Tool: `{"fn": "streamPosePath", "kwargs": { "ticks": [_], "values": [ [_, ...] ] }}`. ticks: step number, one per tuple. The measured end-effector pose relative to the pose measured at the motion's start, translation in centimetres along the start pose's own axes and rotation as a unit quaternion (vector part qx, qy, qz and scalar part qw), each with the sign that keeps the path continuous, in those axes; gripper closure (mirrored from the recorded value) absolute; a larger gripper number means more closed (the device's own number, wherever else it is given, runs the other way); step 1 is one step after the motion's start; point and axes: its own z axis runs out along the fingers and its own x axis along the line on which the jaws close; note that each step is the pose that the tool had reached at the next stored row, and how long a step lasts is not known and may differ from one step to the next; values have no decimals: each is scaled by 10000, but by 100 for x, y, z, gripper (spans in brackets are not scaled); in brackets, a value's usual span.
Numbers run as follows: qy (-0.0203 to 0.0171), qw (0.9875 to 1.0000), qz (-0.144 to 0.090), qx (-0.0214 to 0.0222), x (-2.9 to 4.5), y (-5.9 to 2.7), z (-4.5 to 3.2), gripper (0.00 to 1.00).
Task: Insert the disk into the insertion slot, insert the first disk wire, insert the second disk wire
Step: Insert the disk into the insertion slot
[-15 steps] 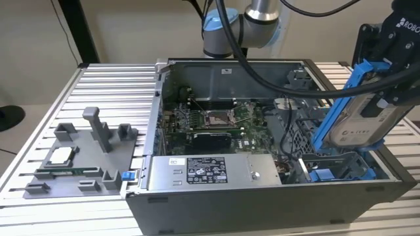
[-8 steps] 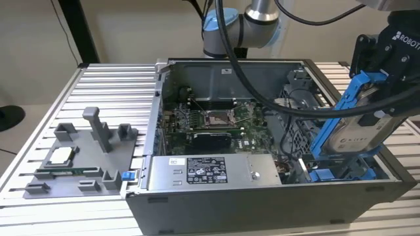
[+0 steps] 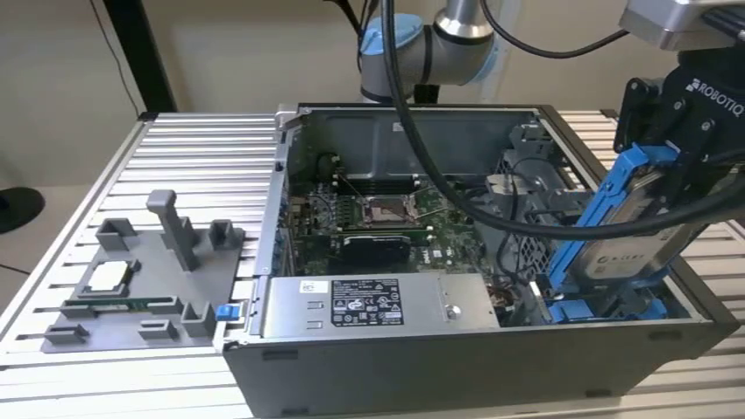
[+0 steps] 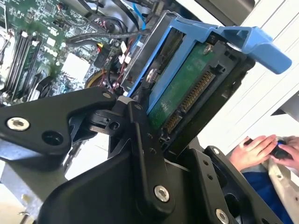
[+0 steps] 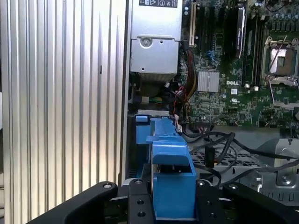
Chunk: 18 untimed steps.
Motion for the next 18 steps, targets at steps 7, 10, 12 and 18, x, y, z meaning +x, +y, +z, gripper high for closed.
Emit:
{"fn": "streamPosePath", "kwargs": {
  "ticks": [7,10,12,18],
  "values": [
    [-26,10000,-42,2,2,-1,110,100],
    [-36,10000,-49,2,3,-7,142,100],
    [-46,10000,-53,3,3,-10,162,100],
    [-86,9999,-54,4,5,-13,229,100]
  ]
}}
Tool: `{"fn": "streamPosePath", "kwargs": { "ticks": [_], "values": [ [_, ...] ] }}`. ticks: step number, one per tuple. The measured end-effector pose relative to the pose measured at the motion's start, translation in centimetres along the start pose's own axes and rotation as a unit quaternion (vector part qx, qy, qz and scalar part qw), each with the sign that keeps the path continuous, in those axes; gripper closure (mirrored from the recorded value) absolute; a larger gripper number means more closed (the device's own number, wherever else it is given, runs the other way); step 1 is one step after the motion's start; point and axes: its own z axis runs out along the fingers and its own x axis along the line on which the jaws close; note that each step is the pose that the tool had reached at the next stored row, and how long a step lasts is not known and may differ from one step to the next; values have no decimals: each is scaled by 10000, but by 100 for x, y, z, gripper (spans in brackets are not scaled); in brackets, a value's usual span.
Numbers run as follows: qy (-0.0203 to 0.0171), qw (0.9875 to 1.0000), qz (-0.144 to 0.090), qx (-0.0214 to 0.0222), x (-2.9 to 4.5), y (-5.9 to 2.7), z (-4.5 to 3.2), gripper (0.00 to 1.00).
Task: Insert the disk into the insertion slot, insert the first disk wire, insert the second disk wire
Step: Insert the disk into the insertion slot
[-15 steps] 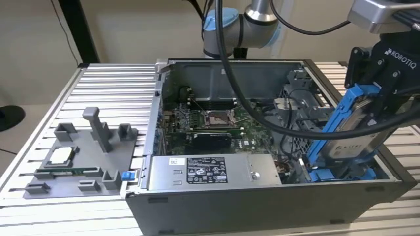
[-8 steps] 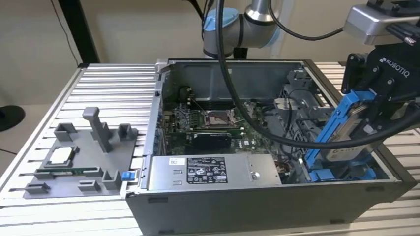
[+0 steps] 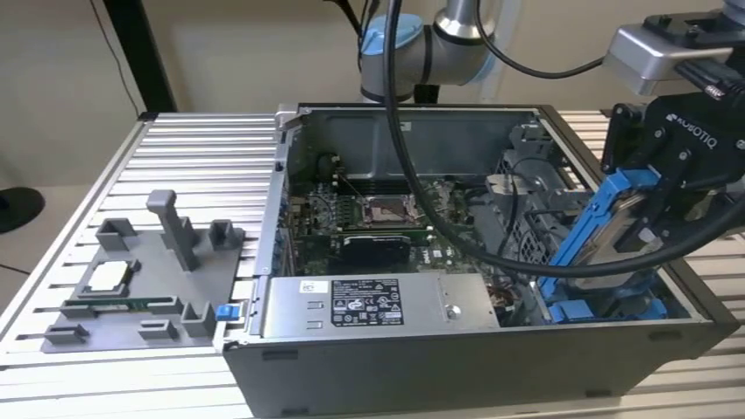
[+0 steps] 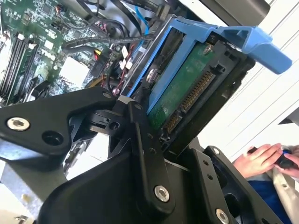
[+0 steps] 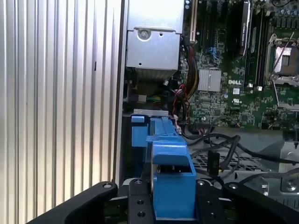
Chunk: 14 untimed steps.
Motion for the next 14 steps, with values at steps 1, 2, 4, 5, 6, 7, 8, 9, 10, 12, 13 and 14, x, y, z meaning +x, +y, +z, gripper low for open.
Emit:
{"fn": "streamPosePath", "kwargs": {
  "ticks": [1,2,4,5,6,7,8,9,10,12,13,14],
  "values": [
    [-4,10000,0,0,0,0,9,100],
    [-12,10000,0,1,1,-1,22,100],
    [-34,10000,-2,4,2,-5,61,100],
    [-39,10000,-2,3,3,-6,76,100],
    [-40,10000,-2,2,3,-7,89,100],
    [-46,10000,-2,2,4,-9,108,100],
    [-53,10000,-2,3,5,-9,126,100],
    [-56,10000,-3,3,5,-10,141,100],
    [-62,10000,-3,3,6,-10,160,100],
    [-68,10000,-5,3,7,-11,196,100],
    [-71,10000,-5,3,8,-11,215,100],
    [-72,10000,-5,4,8,-11,234,100]
  ]
}}
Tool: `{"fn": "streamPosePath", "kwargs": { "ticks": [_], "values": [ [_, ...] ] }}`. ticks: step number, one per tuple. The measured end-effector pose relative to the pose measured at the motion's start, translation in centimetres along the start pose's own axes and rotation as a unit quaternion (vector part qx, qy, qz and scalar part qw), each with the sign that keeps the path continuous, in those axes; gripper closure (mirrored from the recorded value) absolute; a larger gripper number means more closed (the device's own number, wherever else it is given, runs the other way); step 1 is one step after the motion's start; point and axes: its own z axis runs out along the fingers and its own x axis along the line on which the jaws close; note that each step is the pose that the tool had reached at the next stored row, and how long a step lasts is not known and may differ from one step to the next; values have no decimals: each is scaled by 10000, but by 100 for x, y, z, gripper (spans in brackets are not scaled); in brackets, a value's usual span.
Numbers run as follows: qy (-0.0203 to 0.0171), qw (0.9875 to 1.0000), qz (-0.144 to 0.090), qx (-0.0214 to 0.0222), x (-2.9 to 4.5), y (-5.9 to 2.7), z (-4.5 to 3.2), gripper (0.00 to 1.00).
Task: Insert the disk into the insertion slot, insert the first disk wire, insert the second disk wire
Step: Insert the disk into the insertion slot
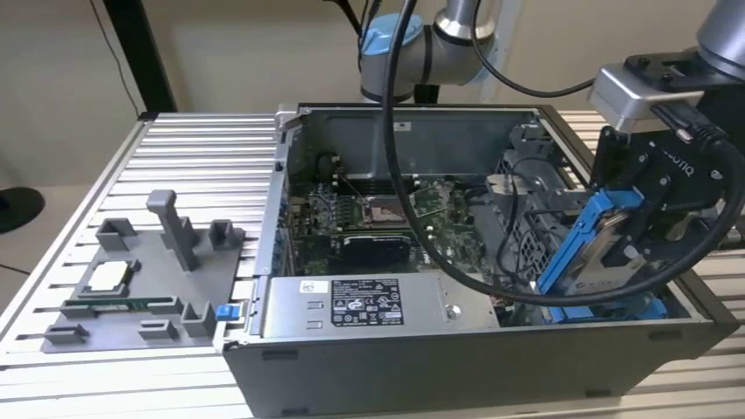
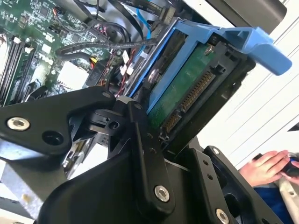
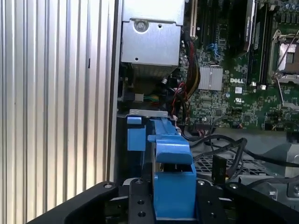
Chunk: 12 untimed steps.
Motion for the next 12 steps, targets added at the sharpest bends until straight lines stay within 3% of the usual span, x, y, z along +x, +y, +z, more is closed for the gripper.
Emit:
{"fn": "streamPosePath", "kwargs": {
  "ticks": [12],
  "values": [
    [3,10000,0,0,10,-2,214,100]
  ]
}}
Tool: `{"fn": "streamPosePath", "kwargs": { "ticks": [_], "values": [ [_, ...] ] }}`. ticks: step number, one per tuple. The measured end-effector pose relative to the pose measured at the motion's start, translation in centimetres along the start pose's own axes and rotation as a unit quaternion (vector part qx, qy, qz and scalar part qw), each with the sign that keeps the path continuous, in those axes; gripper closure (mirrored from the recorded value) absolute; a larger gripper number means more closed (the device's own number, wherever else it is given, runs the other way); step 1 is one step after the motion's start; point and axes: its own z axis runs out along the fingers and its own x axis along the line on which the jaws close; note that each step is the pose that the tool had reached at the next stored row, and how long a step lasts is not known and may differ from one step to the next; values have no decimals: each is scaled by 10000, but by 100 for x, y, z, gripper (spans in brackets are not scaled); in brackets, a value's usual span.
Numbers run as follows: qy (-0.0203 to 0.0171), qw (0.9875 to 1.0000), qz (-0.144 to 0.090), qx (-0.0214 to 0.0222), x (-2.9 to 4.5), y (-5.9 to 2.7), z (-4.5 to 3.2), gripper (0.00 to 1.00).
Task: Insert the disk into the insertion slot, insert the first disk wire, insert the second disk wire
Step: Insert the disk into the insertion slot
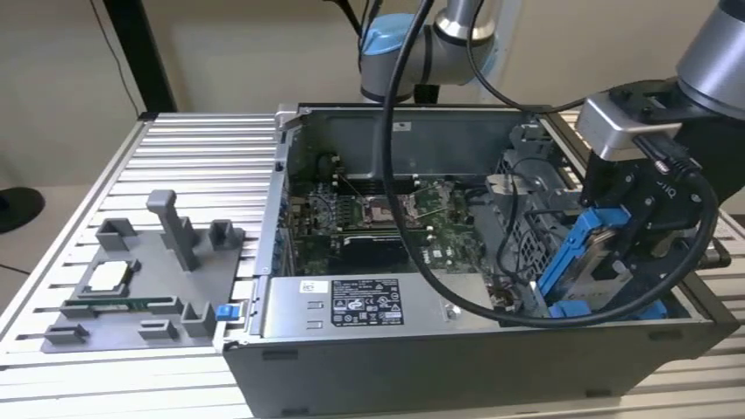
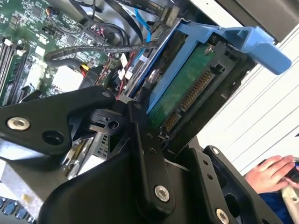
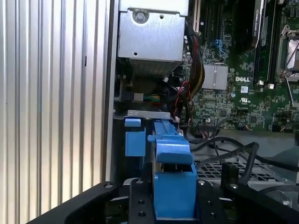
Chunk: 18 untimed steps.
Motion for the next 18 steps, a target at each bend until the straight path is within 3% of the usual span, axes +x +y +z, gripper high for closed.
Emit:
{"fn": "streamPosePath", "kwargs": {
  "ticks": [3,4,7,14,16,18],
  "values": [
    [-4,10000,0,0,1,0,20,100],
    [-9,10000,-1,1,0,-1,22,0],
    [-8,10000,0,-3,-1,0,-33,0],
    [-6,10000,0,-9,-17,3,-343,0],
    [-8,10000,0,-9,-39,6,-369,0],
    [-7,10000,0,-9,-107,11,-367,0]
  ]
}}
